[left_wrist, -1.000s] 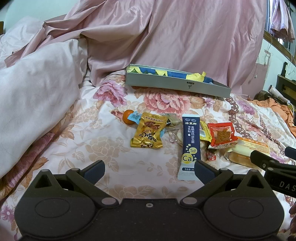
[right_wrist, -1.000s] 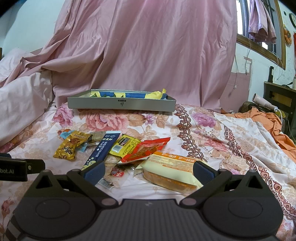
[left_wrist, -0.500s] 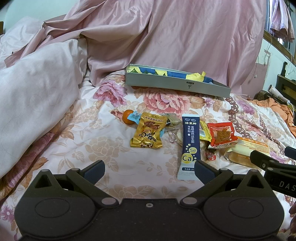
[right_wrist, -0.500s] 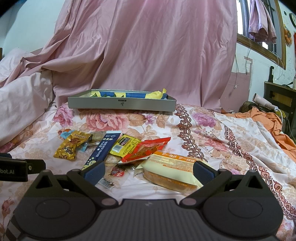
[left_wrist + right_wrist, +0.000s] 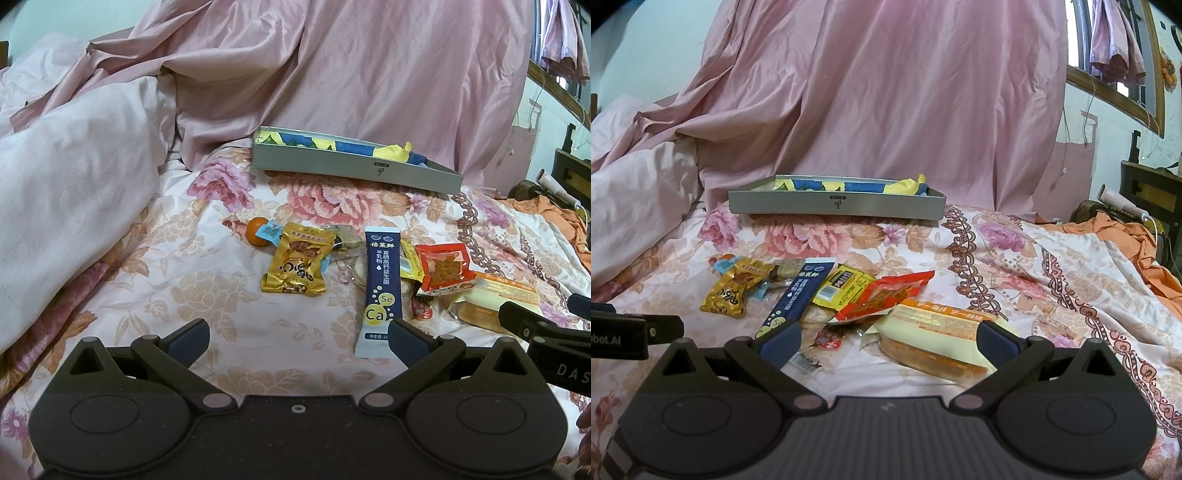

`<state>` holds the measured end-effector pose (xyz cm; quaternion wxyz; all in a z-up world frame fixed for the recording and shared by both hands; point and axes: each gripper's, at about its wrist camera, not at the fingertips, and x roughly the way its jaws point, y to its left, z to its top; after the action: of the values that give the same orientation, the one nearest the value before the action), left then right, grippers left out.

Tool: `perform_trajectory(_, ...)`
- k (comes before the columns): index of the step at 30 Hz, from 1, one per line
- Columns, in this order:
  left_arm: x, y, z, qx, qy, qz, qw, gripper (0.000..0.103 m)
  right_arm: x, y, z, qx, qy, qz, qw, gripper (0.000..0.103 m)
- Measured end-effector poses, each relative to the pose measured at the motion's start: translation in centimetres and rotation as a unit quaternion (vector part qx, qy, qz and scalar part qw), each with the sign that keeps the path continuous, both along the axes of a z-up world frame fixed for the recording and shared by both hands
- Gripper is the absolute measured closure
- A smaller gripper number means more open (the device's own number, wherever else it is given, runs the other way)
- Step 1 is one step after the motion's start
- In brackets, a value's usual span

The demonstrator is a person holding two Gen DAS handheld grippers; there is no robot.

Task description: Organize snacks

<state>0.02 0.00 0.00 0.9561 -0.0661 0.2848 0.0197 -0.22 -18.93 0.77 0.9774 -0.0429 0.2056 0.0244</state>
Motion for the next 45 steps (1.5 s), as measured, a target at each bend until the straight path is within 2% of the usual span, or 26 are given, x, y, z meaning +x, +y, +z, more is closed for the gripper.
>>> perform_trajectory(5, 0.1, 0.0, -0.1, 0.002, 0.004, 0.002, 1.0000, 0.001, 0.4, 0.0, -0.4, 0.006, 0.011, 0.009, 1.000, 0.000)
perform_trajectory(9, 0.2, 0.2, -0.1, 0.000, 0.013, 0.006, 0.9999, 0.001, 0.9, 1.0, -0.3, 0.001, 0.033, 0.049, 0.998, 0.000)
perform_trajectory(13, 0.5, 0.5, -0.4, -0.002, 0.023, 0.010, 0.9997, 0.001, 1.1, 0.4, 0.5, 0.004, 0.031, 0.082, 0.996, 0.000)
perform_trajectory(15, 0.7, 0.5, -0.4, 0.003, 0.031, 0.015, 0.9994, 0.001, 1.4, 0.0, 0.9, 0.012, 0.027, 0.105, 0.994, 0.000)
perform_trajectory(17, 0.9, 0.4, -0.4, 0.014, 0.035, 0.018, 0.9991, 0.001, 1.9, -0.4, 1.1, 0.018, 0.041, 0.126, 0.991, 0.000)
perform_trajectory(21, 1.5, 0.2, -0.2, 0.027, 0.040, 0.009, 0.9988, 0.001, 2.8, -1.3, 1.2, -0.023, 0.055, 0.168, 0.984, 0.000)
perform_trajectory(25, 2.5, 0.1, -0.2, 0.016, 0.046, -0.017, 0.9987, 0.001, 3.7, -3.4, 1.1, -0.043, 0.056, 0.164, 0.984, 0.000)
perform_trajectory(28, 3.7, 0.0, -0.4, -0.002, 0.053, -0.035, 0.9980, 0.001, 4.7, -4.8, 0.7, -0.071, 0.053, 0.141, 0.986, 0.000)
perform_trajectory(31, 5.3, -0.5, -0.7, -0.014, 0.061, -0.053, 0.9966, 0.001, 5.9, -5.8, 0.2, -0.071, 0.067, 0.139, 0.986, 0.000)
perform_trajectory(37, 8.4, -2.1, -1.6, -0.012, 0.083, -0.084, 0.9929, 0.001, 7.7, -6.7, -1.2, -0.083, 0.104, 0.142, 0.981, 0.000)
perform_trajectory(42, 10.7, -3.1, -2.2, -0.013, 0.098, -0.102, 0.9898, 0.001, 8.8, -7.0, -2.0, -0.108, 0.110, 0.134, 0.979, 0.000)
perform_trajectory(45, 12.1, -3.9, -2.5, -0.001, 0.108, -0.101, 0.9890, 0.001, 9.5, -7.1, -2.6, -0.104, 0.120, 0.132, 0.978, 0.000)
